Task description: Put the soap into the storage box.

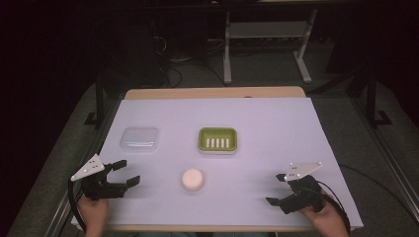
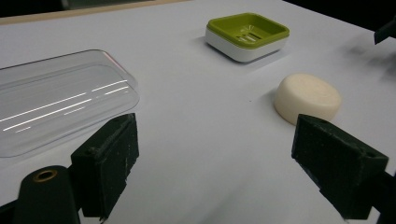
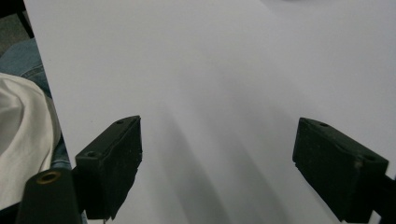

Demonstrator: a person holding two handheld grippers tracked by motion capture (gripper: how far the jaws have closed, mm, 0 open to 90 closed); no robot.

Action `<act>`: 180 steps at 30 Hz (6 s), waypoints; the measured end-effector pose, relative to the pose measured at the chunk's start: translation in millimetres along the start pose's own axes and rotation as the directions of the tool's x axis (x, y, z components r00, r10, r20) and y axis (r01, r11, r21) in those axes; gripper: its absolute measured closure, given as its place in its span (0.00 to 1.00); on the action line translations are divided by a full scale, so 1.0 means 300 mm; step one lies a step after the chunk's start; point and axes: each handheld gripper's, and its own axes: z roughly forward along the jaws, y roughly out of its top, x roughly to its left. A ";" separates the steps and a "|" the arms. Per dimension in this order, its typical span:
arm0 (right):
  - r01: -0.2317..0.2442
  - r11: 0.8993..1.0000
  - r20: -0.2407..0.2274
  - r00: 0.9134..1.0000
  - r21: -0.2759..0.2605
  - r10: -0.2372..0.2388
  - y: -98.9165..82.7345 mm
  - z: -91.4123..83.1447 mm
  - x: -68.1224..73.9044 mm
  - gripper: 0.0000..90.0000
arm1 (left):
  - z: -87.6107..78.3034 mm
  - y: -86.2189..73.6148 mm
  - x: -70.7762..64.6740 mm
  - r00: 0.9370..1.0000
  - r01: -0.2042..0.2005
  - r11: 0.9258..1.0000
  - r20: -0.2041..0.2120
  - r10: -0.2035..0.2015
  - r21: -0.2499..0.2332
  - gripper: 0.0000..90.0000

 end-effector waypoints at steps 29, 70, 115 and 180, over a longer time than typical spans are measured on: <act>0.129 0.987 -0.090 0.989 0.099 -0.120 0.241 0.085 0.047 0.16 | -0.038 -0.018 -0.002 0.999 0.007 1.000 -0.032 -0.006 0.002 0.16; 0.293 0.948 -0.227 0.939 0.126 -0.260 0.542 0.307 0.146 0.15 | -0.022 -0.014 0.007 1.000 -0.005 1.000 -0.026 0.005 0.018 0.16; 0.329 0.914 -0.255 0.929 0.239 -0.268 0.645 0.517 0.213 0.15 | -0.026 -0.011 0.004 1.000 -0.002 1.000 -0.019 0.002 0.015 0.16; 0.364 0.880 -0.210 0.927 0.307 -0.310 0.624 0.603 0.245 0.26 | -0.019 -0.013 0.003 1.000 0.004 1.000 -0.013 -0.004 0.012 0.16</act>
